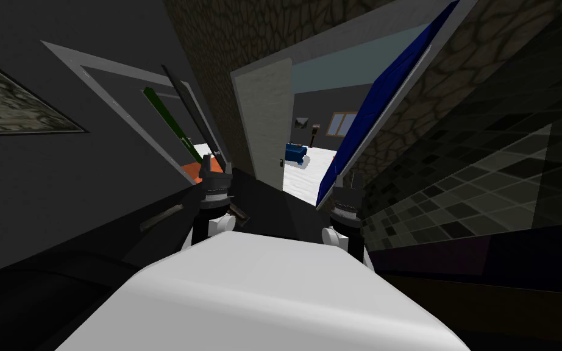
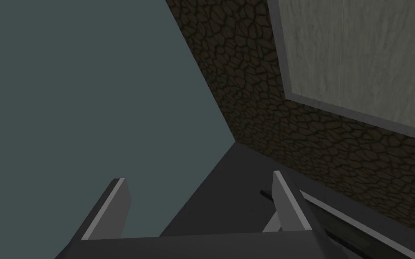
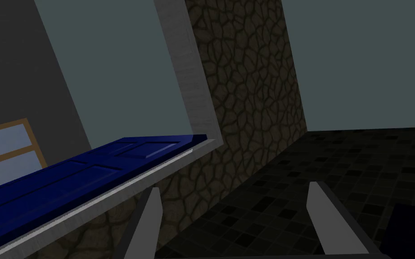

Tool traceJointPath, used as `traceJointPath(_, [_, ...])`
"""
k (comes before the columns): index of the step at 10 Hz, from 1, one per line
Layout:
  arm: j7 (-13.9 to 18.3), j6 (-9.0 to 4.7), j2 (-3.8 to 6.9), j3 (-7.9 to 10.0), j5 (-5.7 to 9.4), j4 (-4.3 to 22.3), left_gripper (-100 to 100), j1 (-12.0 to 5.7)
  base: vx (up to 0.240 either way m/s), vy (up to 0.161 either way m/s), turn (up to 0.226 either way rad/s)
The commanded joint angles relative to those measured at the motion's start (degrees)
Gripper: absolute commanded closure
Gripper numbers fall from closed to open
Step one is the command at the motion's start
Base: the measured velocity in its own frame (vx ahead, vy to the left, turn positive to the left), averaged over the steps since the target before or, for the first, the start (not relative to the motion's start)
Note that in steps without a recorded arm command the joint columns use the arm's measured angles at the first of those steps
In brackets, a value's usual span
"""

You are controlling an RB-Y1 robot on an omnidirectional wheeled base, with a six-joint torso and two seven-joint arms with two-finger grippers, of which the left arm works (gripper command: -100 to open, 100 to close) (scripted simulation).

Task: Push the door open

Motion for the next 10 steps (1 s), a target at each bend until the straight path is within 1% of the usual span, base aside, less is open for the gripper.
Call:
traceJointPath(1, [0.06, -0.37, 0.42, -0.32, -0.20, 1.89, -100, -0.69, 0.089, -0.092, 0.016])
traceJointPath(4, [0.18, -1.17, 1.16, -1.01, -0.63, 6.01, -100, -2.21, 0.135, 0.052, -0.018])
traceJointPath(10, [0.37, -2.32, 2.01, -2.01, -1.26, 11.94, -100, -4.39, 0.086, 0.012, -0.006])
